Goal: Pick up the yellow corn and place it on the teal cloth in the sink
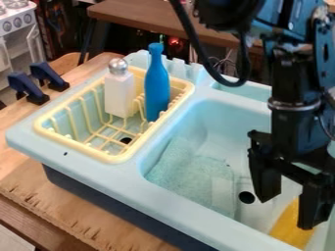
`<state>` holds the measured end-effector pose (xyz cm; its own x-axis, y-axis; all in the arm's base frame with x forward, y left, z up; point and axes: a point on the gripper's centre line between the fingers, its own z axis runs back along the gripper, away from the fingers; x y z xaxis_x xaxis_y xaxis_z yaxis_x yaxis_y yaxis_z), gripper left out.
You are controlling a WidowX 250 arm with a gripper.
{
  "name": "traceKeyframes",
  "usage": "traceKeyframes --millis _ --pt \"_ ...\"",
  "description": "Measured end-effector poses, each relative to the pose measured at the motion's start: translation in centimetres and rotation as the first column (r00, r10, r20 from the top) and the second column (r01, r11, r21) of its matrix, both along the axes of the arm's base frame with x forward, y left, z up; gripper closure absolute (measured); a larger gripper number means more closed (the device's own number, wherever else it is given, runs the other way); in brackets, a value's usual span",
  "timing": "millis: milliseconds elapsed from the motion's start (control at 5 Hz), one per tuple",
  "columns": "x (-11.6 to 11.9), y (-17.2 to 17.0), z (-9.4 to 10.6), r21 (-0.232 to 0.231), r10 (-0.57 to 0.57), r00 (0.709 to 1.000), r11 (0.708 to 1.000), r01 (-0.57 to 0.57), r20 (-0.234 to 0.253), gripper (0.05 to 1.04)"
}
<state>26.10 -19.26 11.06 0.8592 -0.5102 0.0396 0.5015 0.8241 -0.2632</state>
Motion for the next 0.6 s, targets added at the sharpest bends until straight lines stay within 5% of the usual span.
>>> traceKeyframes --millis 400,600 --pt "1.2 -0.8 -2.4 0.039 0.045 0.997 0.998 -0.043 -0.062 0.112" --pt "1.2 -1.1 -2.5 0.031 0.070 0.995 0.997 -0.068 -0.069 0.296"
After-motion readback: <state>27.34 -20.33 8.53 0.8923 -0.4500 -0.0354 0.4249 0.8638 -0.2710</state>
